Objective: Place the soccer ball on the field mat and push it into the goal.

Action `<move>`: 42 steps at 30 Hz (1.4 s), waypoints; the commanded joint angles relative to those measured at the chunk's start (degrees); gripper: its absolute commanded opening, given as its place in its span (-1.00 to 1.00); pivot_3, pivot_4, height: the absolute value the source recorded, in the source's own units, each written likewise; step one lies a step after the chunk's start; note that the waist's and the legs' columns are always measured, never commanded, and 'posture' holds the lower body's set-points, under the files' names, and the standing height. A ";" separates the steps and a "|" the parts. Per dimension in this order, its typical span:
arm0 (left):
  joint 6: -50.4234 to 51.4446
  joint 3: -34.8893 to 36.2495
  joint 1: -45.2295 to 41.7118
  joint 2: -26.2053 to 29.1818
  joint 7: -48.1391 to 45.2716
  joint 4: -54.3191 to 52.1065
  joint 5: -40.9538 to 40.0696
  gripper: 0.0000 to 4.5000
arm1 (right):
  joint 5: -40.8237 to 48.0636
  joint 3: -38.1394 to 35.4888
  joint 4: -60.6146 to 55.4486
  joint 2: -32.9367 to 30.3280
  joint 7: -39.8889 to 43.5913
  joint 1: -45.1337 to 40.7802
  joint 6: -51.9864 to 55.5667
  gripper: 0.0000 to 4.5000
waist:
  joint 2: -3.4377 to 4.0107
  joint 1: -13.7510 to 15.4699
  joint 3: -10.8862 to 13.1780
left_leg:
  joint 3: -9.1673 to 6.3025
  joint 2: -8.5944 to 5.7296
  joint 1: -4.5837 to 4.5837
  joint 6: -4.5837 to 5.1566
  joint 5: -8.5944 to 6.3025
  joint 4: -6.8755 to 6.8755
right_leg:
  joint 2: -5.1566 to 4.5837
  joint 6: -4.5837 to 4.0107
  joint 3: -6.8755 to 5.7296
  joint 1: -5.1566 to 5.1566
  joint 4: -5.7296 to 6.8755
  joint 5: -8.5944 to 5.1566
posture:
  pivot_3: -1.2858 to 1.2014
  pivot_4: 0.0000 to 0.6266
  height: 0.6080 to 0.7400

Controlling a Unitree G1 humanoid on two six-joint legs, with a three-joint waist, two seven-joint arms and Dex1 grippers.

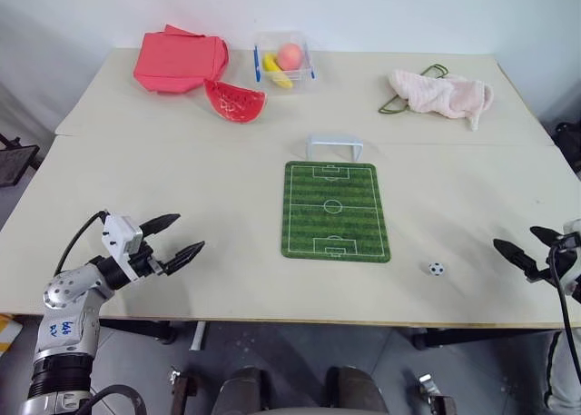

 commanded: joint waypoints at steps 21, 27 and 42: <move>1.50 -1.48 -9.95 -1.63 -11.33 -2.34 -6.53 1.00 | 4.43 4.63 -24.09 -10.60 12.43 0.76 16.05 0.99 | -0.01 0.14 0.01 | -0.01 0.04 -0.01 -0.01 -0.01 0.07 | 0.07 0.01 0.01 -0.01 0.06 0.00 | 0.03 -0.52 1.00; -1.45 -4.26 -8.79 -1.91 -26.37 -1.01 -9.04 1.00 | 0.50 15.07 -26.50 -13.72 23.36 -2.20 10.78 0.99 | -0.04 0.11 0.03 | 0.00 -0.08 -0.02 -0.01 -0.01 0.12 | 0.12 0.01 0.00 -0.01 0.05 0.00 | 0.03 -0.52 1.00; -3.85 -7.23 -7.78 -0.87 -33.45 1.81 -8.63 1.00 | -10.26 29.80 -7.53 -9.14 31.80 -13.87 -4.48 0.99 | -0.20 -0.01 0.13 | -0.05 0.03 -0.09 -0.02 -0.01 0.29 | 0.15 0.01 -0.02 -0.04 0.17 0.00 | 0.03 -0.52 1.00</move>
